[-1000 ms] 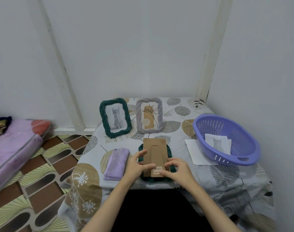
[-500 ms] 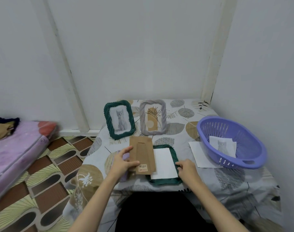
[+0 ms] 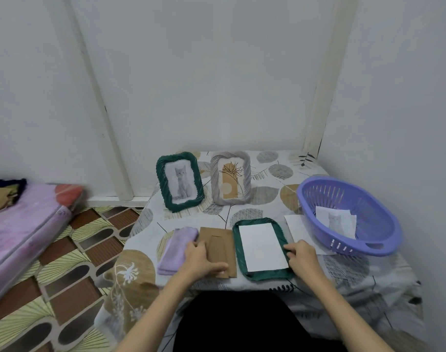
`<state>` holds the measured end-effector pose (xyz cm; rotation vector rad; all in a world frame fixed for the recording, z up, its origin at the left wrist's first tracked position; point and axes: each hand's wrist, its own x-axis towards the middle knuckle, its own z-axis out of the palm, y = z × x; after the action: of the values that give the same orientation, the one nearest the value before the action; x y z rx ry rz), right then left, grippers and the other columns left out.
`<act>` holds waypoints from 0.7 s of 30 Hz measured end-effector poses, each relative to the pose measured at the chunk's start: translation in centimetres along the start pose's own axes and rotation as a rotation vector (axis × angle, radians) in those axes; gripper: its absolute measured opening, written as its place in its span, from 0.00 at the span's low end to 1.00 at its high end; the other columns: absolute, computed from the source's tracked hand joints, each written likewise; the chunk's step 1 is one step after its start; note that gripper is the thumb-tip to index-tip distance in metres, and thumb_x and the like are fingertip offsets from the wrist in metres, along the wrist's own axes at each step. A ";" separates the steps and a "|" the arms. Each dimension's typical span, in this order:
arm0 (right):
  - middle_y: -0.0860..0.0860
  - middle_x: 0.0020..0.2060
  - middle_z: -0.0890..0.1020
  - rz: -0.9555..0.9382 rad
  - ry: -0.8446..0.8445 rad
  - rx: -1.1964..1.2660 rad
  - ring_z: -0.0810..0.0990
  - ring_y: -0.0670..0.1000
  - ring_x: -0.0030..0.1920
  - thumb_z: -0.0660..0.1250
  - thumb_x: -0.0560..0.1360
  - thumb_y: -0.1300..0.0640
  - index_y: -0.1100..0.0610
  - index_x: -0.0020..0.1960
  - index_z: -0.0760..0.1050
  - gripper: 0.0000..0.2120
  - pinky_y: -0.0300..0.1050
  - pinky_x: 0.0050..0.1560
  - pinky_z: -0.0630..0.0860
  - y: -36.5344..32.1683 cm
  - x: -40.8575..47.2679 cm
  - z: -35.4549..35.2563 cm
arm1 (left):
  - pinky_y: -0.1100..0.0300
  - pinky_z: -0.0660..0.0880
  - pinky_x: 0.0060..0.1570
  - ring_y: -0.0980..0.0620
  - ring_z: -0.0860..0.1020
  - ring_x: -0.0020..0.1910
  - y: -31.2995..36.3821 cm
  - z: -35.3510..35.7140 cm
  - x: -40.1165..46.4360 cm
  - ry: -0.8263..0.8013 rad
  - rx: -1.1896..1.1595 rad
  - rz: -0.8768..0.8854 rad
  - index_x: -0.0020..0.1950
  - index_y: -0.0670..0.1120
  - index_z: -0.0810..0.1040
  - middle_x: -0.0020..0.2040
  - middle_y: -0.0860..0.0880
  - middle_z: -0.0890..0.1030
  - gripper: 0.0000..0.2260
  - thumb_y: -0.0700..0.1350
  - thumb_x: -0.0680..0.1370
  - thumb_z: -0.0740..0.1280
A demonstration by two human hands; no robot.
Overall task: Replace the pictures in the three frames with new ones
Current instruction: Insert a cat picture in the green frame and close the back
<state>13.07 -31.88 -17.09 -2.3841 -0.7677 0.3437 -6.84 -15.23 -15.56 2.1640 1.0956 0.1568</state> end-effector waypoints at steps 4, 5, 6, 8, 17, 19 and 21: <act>0.59 0.57 0.78 -0.043 -0.038 -0.021 0.76 0.57 0.59 0.60 0.74 0.69 0.63 0.60 0.77 0.16 0.41 0.58 0.69 -0.9 -0.3 1.1 | 0.55 0.66 0.64 0.42 0.65 0.63 -0.9 -0.6 0.4 0.022 0.175 -0.027 0.66 0.40 0.65 0.63 0.38 0.65 0.38 0.60 0.65 0.73; 0.59 0.56 0.79 -0.049 -0.049 -0.017 0.76 0.58 0.58 0.61 0.74 0.68 0.62 0.58 0.78 0.15 0.41 0.58 0.70 -1.0 -0.3 1.4 | 0.54 0.64 0.66 0.41 0.64 0.65 -1.2 -0.8 0.5 0.022 0.231 -0.020 0.68 0.41 0.64 0.65 0.37 0.64 0.38 0.61 0.67 0.72; 0.60 0.52 0.79 -0.053 -0.049 -0.011 0.77 0.58 0.56 0.61 0.75 0.66 0.62 0.55 0.79 0.12 0.42 0.55 0.70 -1.3 -0.4 1.6 | 0.54 0.62 0.68 0.40 0.61 0.68 -1.3 -0.8 0.4 0.013 0.286 -0.005 0.69 0.42 0.63 0.68 0.36 0.61 0.38 0.61 0.68 0.70; 0.58 0.43 0.76 -0.056 -0.026 0.001 0.76 0.58 0.49 0.63 0.75 0.57 0.58 0.46 0.79 0.08 0.43 0.46 0.67 -2.0 -0.8 1.8 | 0.53 0.56 0.71 0.40 0.55 0.73 -1.4 -0.8 0.5 -0.027 0.371 0.051 0.72 0.46 0.62 0.74 0.38 0.55 0.34 0.60 0.71 0.67; 0.50 0.50 0.79 0.097 0.078 -0.096 0.77 0.55 0.53 0.72 0.63 0.41 0.50 0.42 0.79 0.14 0.47 0.51 0.74 -3.8 -1.3 1.4 | 0.54 0.58 0.70 0.43 0.59 0.70 -0.3 -1.1 1.2 -0.066 0.469 0.106 0.69 0.46 0.67 0.73 0.46 0.61 0.28 0.56 0.73 0.67; 0.48 0.47 0.82 0.173 0.063 -0.021 0.80 0.54 0.51 0.72 0.62 0.43 0.50 0.39 0.80 0.12 0.44 0.48 0.73 -3.9 -1.1 1.2 | 0.54 0.59 0.69 0.43 0.60 0.69 0.1 -1.1 1.1 -0.040 0.461 0.118 0.68 0.46 0.68 0.73 0.45 0.61 0.27 0.55 0.72 0.68; 0.48 0.46 0.82 0.210 0.080 0.014 0.80 0.54 0.49 0.72 0.62 0.45 0.50 0.36 0.78 0.09 0.44 0.48 0.74 -3.9 -1.0 0.9 | 0.55 0.59 0.69 0.43 0.59 0.70 0.4 -0.9 1.0 -0.006 0.422 0.133 0.68 0.47 0.68 0.73 0.45 0.61 0.28 0.54 0.71 0.69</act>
<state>10.13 -29.51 -15.35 -2.4547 -0.4787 0.3350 -6.33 -14.11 -14.83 2.6116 1.0523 -0.0254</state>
